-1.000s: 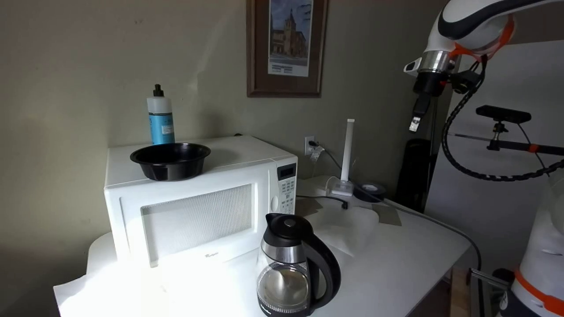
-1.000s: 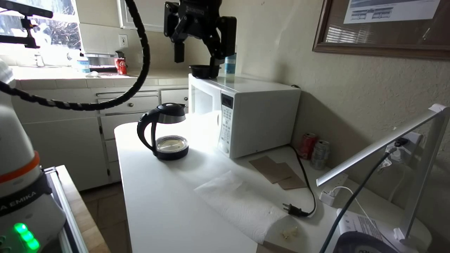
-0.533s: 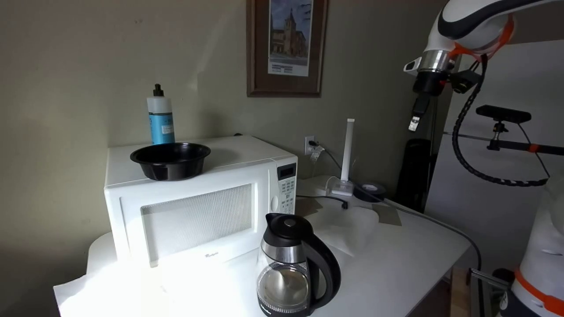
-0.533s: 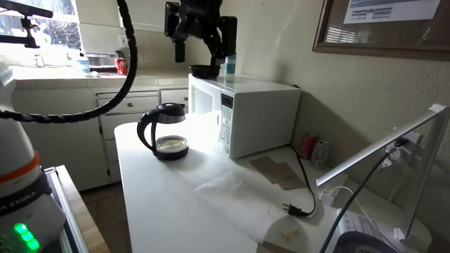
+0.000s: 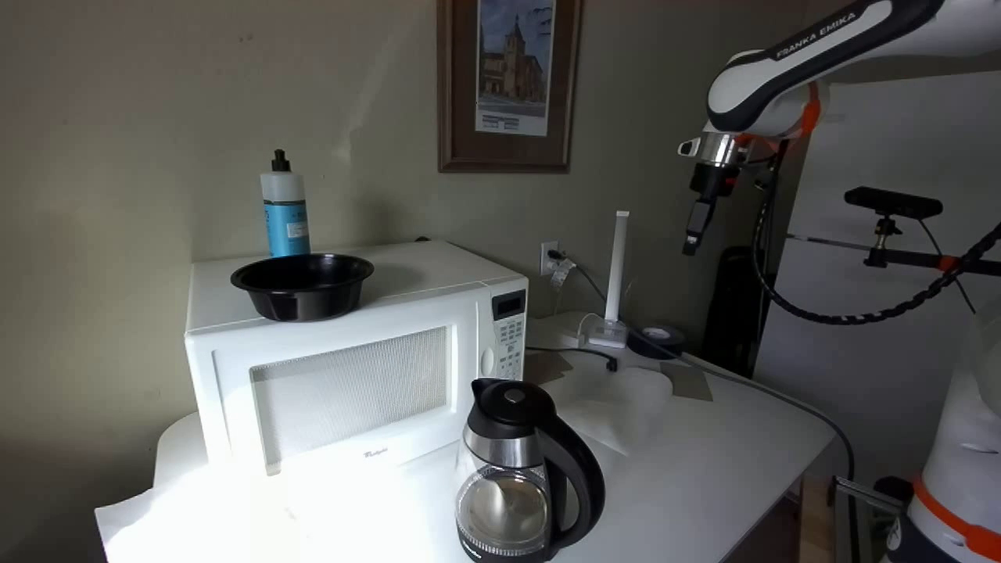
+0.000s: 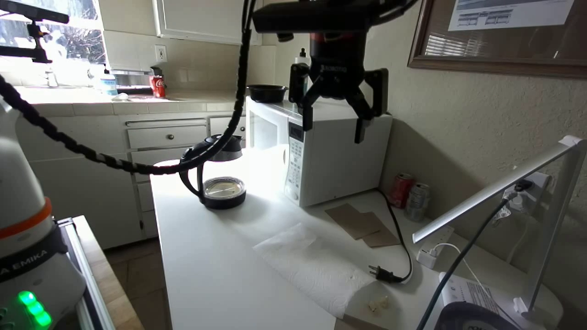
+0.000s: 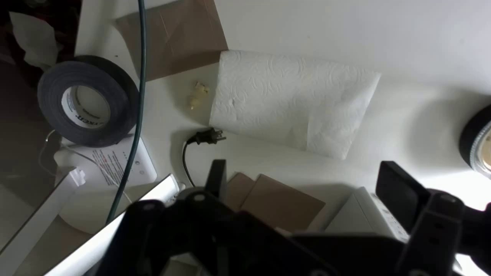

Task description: Put the black masking tape on top of the microwave

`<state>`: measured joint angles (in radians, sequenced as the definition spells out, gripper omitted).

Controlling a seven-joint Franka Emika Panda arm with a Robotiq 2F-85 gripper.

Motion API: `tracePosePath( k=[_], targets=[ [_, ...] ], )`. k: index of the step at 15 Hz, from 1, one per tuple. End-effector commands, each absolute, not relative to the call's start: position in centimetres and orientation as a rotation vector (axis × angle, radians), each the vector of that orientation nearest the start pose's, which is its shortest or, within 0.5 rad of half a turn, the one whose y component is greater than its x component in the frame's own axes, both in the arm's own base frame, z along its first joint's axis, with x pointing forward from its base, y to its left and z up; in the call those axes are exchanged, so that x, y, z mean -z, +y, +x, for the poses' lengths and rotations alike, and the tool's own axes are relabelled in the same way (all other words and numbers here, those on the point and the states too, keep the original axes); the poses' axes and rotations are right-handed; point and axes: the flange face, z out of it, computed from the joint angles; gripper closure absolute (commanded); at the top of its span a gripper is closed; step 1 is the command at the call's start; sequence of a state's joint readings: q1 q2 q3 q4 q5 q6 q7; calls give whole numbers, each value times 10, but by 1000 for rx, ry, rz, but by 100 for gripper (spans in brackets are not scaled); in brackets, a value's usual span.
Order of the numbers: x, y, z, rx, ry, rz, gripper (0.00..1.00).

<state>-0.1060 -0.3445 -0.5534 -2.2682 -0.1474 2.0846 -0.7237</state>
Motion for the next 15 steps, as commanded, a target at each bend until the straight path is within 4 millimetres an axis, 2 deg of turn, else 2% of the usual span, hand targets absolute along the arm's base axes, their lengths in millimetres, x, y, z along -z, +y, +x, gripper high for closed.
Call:
tracePosePath(
  k=[1,3,4,6,7,10,13,15],
  targets=[
    [-424,-359,376,-124,-244,-3186,0],
    [-388,-384,372,-231,-158,-3127,0],
    [-416,-356,368,-109,-188,-3164,0],
    [-390,-377,366,-208,-152,-3148,0],
    [-385,-382,367,-229,-148,-3147,0],
    [-385,-383,372,-234,-152,-3152,0],
    [-358,-409,378,-231,-378,-3253,0],
    [-332,-441,375,-252,-504,-3313,0]
  ],
)
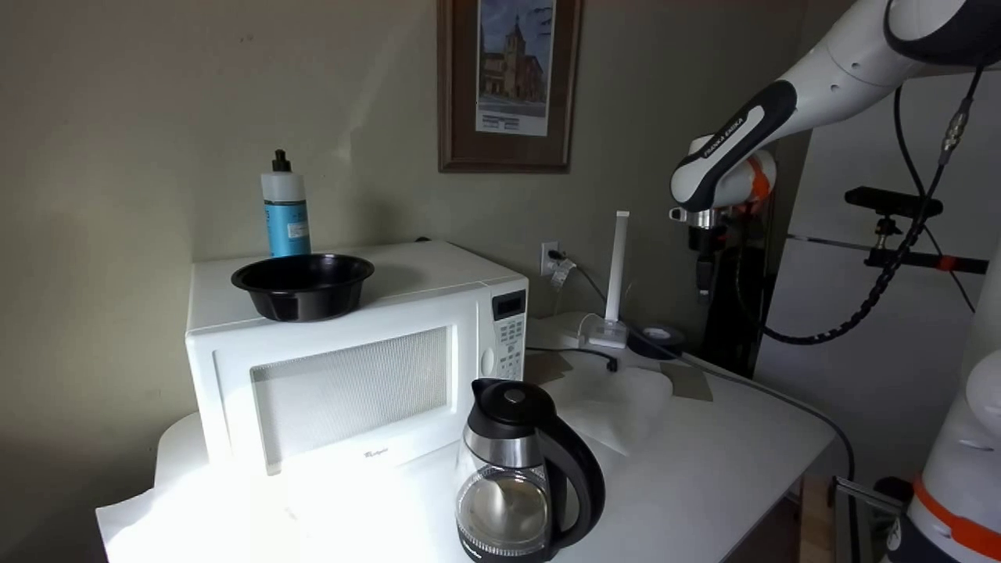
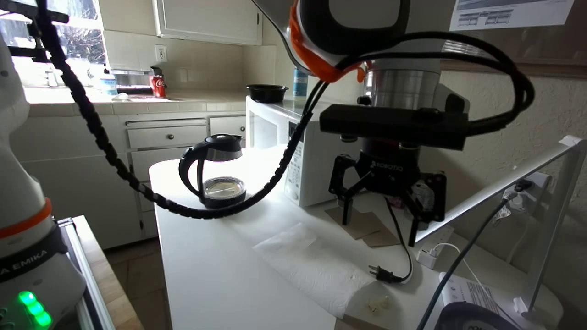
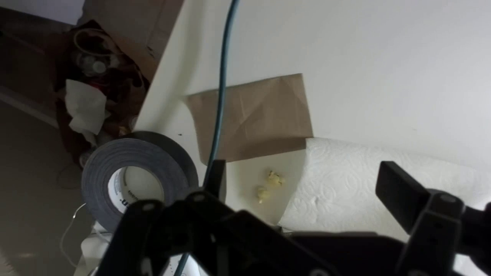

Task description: Put the black masking tape on top of the microwave

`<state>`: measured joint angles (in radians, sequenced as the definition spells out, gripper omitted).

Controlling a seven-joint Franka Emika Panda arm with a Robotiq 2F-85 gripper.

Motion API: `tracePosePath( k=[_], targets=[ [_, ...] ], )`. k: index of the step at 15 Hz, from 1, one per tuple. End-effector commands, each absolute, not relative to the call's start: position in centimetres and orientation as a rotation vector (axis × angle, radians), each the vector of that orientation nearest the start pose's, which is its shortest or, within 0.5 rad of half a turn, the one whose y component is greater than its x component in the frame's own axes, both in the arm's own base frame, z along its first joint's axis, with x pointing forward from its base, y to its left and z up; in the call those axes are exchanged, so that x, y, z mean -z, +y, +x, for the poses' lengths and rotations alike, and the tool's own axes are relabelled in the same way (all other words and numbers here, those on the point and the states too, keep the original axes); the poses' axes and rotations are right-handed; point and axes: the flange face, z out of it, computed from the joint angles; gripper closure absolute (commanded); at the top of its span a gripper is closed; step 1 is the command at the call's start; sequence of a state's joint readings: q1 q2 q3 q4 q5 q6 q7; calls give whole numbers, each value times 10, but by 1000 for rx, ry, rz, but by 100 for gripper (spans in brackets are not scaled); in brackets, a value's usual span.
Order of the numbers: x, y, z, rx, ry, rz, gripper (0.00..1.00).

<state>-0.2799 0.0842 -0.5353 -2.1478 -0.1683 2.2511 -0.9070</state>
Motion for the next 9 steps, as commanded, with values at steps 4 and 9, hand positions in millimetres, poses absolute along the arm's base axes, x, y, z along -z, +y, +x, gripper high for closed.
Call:
tracePosePath(
  k=[4,9],
  targets=[
    [-286,-498,369,-315,-709,-3342,0],
    [-281,-511,361,-323,-624,-3362,0]
  ],
)
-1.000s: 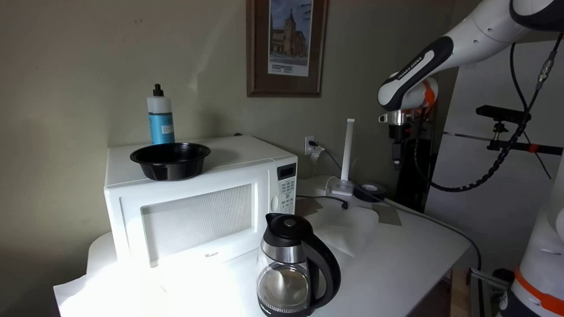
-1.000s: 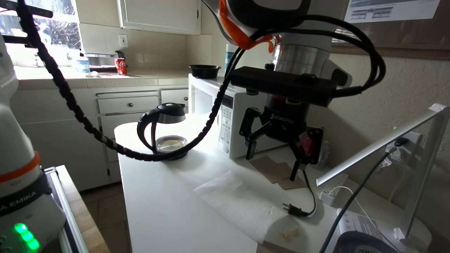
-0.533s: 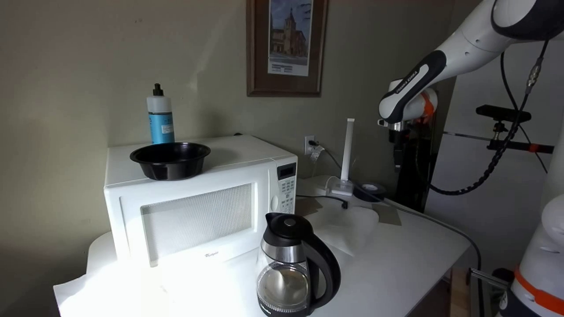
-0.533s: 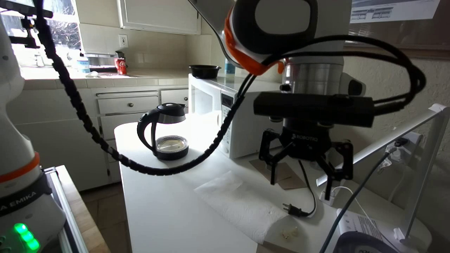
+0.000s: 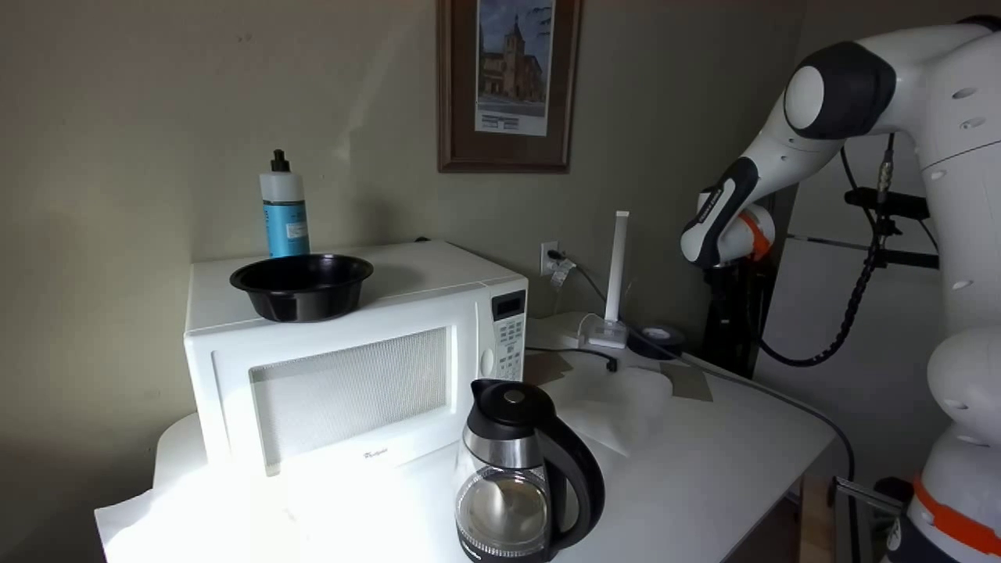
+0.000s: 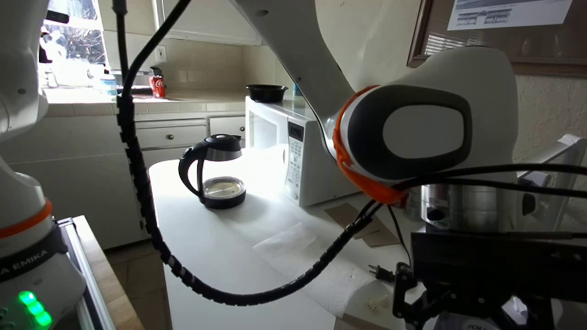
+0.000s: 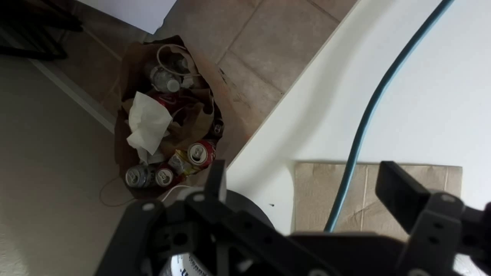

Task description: Put the black masking tape on top of the microwave

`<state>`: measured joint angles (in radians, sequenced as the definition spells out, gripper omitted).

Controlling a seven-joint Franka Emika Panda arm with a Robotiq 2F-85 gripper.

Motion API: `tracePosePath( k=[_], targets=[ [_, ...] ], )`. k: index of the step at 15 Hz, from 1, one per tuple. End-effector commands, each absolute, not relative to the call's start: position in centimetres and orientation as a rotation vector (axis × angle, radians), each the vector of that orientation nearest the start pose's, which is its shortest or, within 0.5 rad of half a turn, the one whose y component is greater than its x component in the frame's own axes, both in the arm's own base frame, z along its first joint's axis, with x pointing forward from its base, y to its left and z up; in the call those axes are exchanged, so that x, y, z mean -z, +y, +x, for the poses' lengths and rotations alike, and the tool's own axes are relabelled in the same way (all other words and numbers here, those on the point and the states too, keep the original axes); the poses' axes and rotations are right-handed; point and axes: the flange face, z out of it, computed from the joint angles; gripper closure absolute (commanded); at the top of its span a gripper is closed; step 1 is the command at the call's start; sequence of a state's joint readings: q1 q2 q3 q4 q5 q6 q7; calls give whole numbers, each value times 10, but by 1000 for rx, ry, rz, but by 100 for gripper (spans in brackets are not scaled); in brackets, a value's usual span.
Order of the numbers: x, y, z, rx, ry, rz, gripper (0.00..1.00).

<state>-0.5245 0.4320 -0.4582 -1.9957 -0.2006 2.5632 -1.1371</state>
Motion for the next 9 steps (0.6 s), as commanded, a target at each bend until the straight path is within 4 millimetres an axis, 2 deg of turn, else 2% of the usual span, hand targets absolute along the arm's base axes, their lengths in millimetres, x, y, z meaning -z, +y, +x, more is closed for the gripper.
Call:
tracePosePath(
  k=[1,3,5,7,9],
  targets=[
    [-282,-510,362,-318,-625,-3363,0],
    [-284,-509,369,-279,-656,-3369,0],
    [-281,-517,380,-199,-831,-3382,0],
    [-274,-524,388,-82,-969,-3348,0],
    [-263,-530,395,4,-1032,-3285,0]
  ],
)
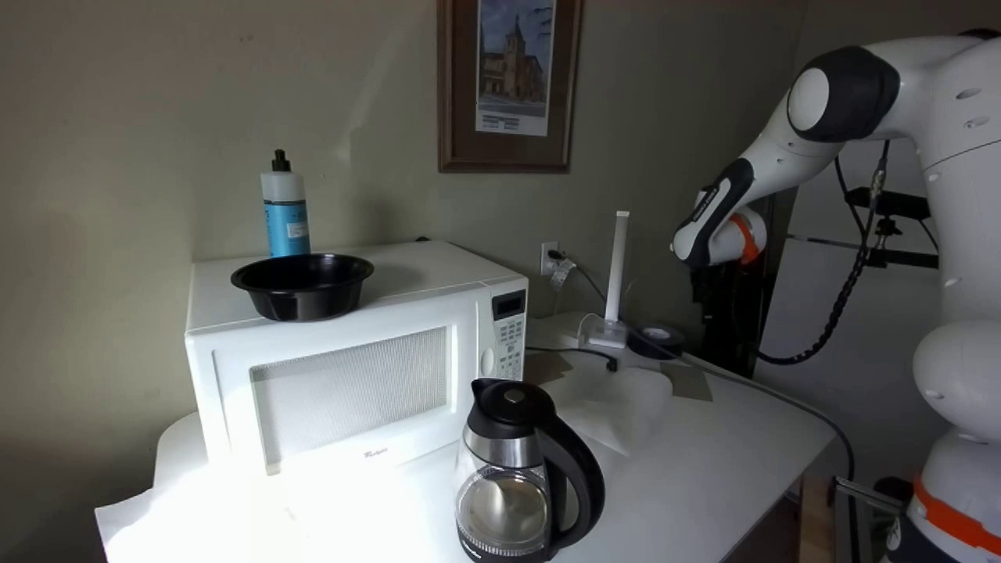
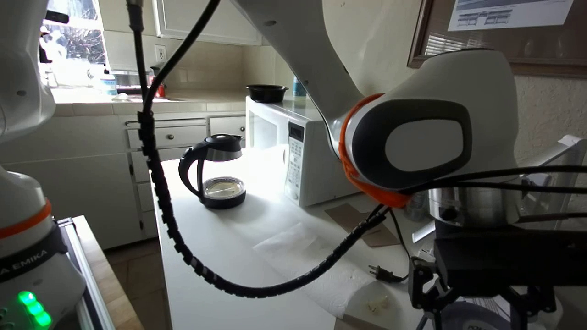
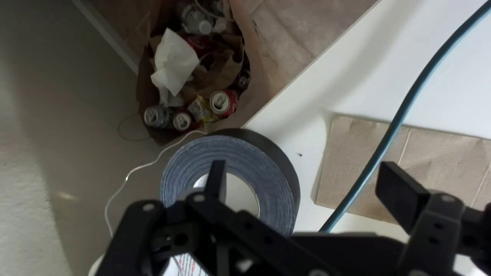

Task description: Put the black masking tape on top of the microwave

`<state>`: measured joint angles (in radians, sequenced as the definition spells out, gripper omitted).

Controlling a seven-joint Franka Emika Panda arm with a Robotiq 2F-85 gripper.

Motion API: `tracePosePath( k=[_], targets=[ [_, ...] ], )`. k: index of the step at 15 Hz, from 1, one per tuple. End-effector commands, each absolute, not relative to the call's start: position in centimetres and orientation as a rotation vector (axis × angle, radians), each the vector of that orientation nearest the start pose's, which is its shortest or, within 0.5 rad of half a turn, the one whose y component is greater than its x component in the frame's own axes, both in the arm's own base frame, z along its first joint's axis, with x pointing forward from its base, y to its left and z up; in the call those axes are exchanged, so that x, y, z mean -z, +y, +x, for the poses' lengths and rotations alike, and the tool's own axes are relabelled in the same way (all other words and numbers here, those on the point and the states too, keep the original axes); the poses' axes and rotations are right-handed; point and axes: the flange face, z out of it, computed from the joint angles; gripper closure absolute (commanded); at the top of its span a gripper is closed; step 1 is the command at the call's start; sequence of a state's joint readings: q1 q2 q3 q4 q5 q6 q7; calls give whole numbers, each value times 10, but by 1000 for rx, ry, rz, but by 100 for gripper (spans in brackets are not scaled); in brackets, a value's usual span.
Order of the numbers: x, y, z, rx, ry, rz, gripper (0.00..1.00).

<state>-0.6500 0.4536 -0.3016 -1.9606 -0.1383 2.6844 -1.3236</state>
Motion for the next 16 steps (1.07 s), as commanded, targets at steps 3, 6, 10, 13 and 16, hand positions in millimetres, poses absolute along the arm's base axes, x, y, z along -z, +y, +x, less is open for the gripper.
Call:
tracePosePath(
  k=[3,6,10,13,16],
  targets=[
    [-241,-545,404,55,-1078,-3226,0],
    [-226,-557,413,66,-1101,-3218,0],
    [-205,-549,427,56,-1159,-3183,0],
    [-193,-540,433,52,-1202,-3161,0],
    [-183,-541,436,38,-1201,-3148,1]
  ],
)
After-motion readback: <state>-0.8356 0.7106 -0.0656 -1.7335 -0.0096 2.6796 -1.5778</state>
